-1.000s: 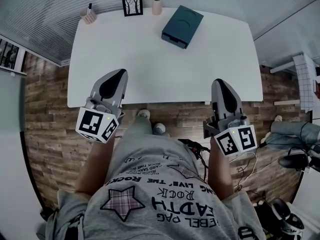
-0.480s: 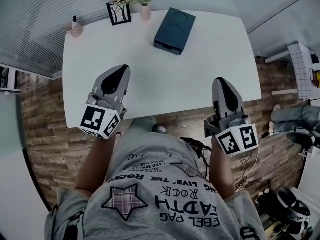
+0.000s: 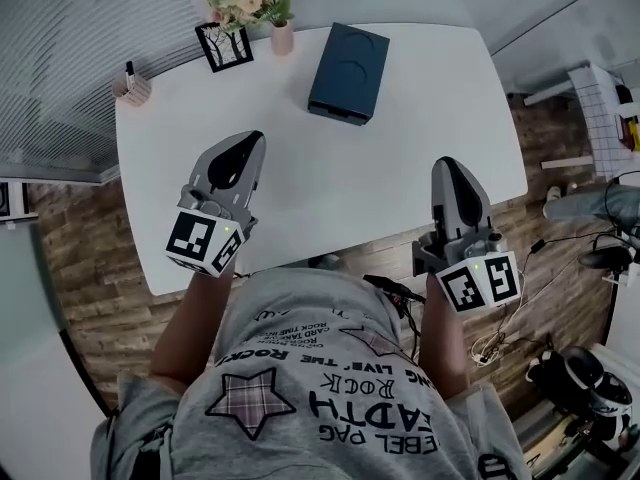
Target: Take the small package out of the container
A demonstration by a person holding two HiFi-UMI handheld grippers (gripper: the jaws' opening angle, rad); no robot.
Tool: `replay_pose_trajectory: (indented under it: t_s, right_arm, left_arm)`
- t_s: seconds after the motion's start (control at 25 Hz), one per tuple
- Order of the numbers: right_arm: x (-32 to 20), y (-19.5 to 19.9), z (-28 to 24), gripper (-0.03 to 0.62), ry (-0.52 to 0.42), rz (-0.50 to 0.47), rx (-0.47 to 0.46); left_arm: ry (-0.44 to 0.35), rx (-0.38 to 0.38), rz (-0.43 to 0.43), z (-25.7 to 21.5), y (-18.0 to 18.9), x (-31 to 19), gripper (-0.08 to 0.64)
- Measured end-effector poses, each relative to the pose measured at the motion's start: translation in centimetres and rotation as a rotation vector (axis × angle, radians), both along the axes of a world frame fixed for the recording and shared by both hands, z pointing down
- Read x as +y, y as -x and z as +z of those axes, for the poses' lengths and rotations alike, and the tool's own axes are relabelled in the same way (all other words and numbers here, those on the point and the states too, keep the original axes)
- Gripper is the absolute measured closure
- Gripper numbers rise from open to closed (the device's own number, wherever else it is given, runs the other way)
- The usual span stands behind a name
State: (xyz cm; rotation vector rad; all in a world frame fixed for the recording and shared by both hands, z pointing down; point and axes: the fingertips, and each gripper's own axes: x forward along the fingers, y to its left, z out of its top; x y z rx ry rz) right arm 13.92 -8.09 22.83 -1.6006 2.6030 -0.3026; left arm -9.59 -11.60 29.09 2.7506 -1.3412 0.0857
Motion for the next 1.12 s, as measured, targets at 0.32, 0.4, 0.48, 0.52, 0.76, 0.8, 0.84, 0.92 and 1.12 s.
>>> replay_pose_trajectory:
  t_s: [0.32, 0.4, 0.48, 0.52, 0.76, 0.8, 0.84, 0.92, 1.12]
  right_arm:
    - [-1.7, 0.5, 0.9, 0.575, 0.032, 0.019, -0.005]
    - [-2.1, 0.7, 1.1, 0.575, 0.036, 0.0, -0.007]
    - [-2.5, 0.8, 1.2, 0.575, 0.04, -0.024, -0.007]
    - [-2.7, 0.8, 1.3, 0.575, 0.042, -0.035, -0.006]
    - [-4.0, 0.7, 1.9, 0.575, 0.059, -0.09, 0.009]
    - [-4.2, 0.7, 2.0, 0.575, 0.064, -0.094, 0.009]
    - [-4.4, 0.7, 2.0, 0.575, 0.067, -0.098, 0.009]
    - [-4.8, 0.7, 2.0, 0.575, 0.066, -0.105, 0.007]
    - [-5.6, 0.5, 2.6, 0.575, 0.083, -0.12, 0.018]
  left_arm:
    - [0.021, 0.01, 0.007, 0.6, 0.8, -1.4, 0.549]
    - [0.025, 0.006, 0.002, 0.8, 0.6, -1.5, 0.549]
    - [0.027, 0.0, -0.01, 1.0, 0.4, -1.5, 0.549]
    - [0.027, -0.006, -0.017, 1.1, 0.2, -1.6, 0.549]
    - [0.058, -0.038, -0.056, 2.7, -0.3, -2.3, 0.549]
    - [0.062, -0.04, -0.061, 3.0, -0.3, -2.5, 0.549]
    - [0.065, -0.042, -0.066, 3.2, -0.4, -2.7, 0.549]
    - [0.068, -0.046, -0.071, 3.6, -0.7, -3.1, 0.549]
    - [0.081, -0.051, -0.065, 4.4, -1.8, -3.9, 0.549]
